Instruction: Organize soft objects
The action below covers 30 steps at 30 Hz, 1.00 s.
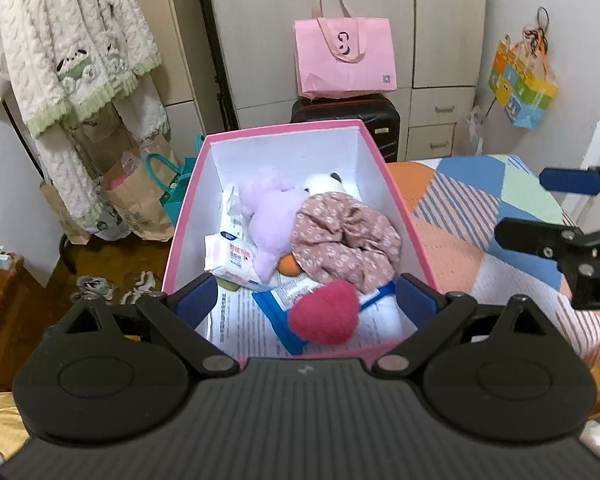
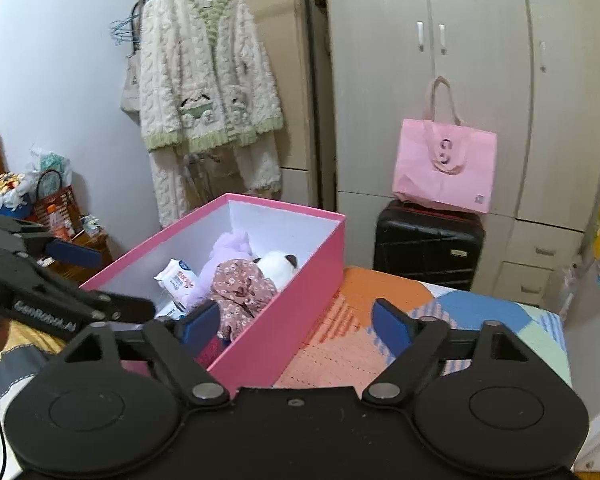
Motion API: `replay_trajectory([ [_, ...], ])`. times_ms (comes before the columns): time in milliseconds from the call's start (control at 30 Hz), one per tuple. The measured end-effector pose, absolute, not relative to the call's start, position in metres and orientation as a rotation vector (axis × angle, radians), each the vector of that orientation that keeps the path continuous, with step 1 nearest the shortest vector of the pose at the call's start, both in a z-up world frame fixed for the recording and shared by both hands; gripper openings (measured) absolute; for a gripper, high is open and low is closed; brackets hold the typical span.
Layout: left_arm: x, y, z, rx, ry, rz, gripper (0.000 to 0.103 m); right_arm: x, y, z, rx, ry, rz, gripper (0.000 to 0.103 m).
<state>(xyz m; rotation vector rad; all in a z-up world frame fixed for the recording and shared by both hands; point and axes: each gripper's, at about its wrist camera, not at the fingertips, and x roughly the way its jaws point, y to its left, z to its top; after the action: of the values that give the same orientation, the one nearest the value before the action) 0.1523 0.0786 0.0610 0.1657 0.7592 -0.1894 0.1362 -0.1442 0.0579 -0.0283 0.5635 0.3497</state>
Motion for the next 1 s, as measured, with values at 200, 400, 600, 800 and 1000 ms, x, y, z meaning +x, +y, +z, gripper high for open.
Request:
replay_trajectory([
  [200,0.119,0.07,0.076,0.138,0.702,-0.203,0.097,0.118,-0.156,0.069,-0.024,0.587,0.17,0.103],
  [400,0.095,0.059,0.077,0.159,0.657,-0.167,0.097,0.086,-0.174,0.075,0.003,0.564,0.16,0.103],
  [600,0.08,0.055,0.071,0.131,0.656,-0.196,0.097,0.058,-0.186,0.081,-0.007,0.522,0.093,0.103],
  [800,0.065,0.052,0.068,0.104,0.65,-0.21,0.097,0.032,-0.194,0.083,0.004,0.497,0.045,0.103],
  [1000,0.047,0.048,0.072,0.114,0.616,-0.218,0.097,0.017,-0.197,0.078,0.023,0.516,0.028,0.103],
])
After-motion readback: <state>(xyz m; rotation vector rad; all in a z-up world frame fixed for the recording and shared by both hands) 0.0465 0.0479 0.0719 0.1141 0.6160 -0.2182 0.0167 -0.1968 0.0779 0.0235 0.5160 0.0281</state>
